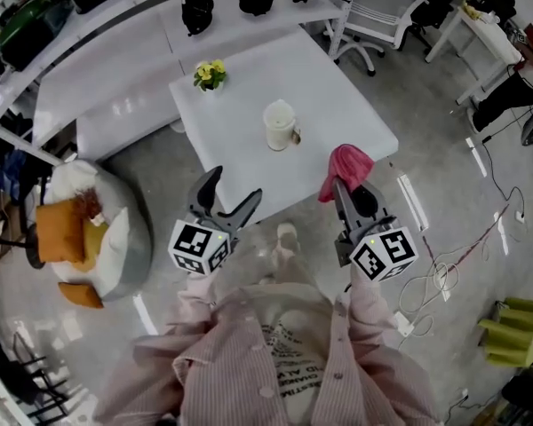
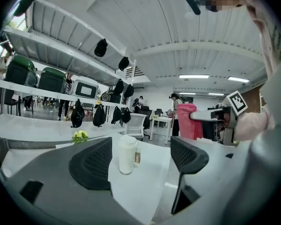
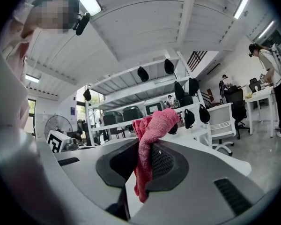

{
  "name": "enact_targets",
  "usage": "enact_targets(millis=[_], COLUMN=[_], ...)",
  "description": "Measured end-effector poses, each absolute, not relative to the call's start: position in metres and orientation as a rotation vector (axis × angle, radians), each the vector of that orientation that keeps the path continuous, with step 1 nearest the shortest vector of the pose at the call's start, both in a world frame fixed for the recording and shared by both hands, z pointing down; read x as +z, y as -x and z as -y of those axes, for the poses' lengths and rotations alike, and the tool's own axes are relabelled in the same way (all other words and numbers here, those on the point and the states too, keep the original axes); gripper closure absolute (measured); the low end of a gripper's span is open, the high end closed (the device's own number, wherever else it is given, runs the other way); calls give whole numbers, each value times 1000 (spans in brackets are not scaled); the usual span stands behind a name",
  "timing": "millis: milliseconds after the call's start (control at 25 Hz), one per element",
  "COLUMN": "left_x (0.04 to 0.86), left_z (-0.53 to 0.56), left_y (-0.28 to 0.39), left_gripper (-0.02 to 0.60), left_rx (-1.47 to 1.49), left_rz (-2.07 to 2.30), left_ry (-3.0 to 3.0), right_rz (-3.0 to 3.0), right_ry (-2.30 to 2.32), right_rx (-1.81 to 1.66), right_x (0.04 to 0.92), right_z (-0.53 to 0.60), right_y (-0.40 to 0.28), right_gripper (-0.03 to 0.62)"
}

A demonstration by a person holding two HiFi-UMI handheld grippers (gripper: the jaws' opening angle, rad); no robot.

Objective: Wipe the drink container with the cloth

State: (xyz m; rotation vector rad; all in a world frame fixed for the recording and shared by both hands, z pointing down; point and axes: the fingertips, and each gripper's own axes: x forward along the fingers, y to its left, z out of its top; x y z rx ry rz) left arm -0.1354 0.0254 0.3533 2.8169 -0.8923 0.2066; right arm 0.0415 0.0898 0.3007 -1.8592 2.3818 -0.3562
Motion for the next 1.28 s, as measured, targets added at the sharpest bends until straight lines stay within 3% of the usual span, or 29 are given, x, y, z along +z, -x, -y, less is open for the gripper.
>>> enact_targets(millis=[640,1280], left_x=[399,456], left_z=[77,127], left_y=[65,13], left_gripper=[199,198], left_rx=[400,653], left_rz=[776,624], left_ry=[-2783,-2762], right_rz=[-2567,-2679], right_ry=[1721,1600], right_rx=[-413,-448], right_x=[310,332], right_z=[59,139], right_y=[-78,-101], right_gripper=[554,554])
